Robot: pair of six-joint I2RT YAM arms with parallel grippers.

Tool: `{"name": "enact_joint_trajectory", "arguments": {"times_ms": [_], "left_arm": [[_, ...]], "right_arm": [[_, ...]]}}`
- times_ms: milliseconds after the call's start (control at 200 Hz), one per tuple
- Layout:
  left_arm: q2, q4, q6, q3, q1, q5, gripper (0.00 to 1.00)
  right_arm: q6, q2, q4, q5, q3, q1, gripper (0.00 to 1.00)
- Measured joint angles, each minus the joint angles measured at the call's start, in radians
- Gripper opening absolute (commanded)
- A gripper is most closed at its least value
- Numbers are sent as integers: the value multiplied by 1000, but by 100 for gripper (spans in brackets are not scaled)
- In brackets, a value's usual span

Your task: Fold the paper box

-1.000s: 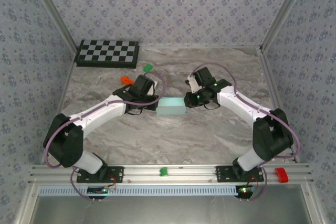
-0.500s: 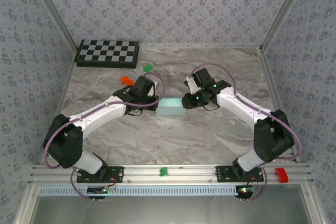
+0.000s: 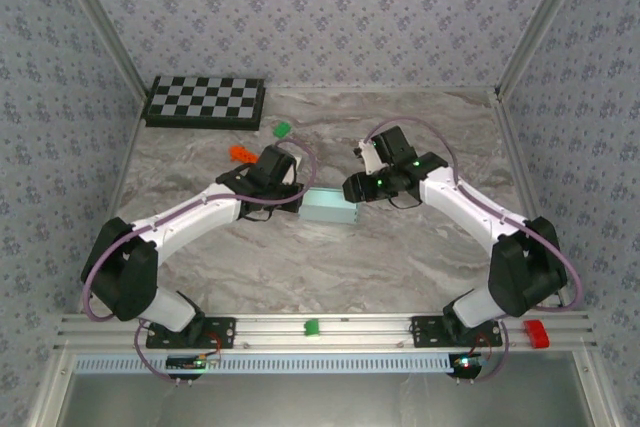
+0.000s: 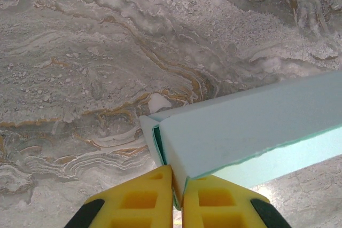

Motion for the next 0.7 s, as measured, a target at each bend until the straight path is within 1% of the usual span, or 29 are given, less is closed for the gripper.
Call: {"name": "enact_joint_trajectory", "arguments": {"times_ms": [225, 705], "left_arm": [[0, 0, 0, 1, -3, 3, 10], [2, -1, 0, 3, -4, 7, 10]], "right_arm": [[27, -6, 37, -12, 0, -19, 48], [41, -6, 57, -37, -39, -21, 48]]}}
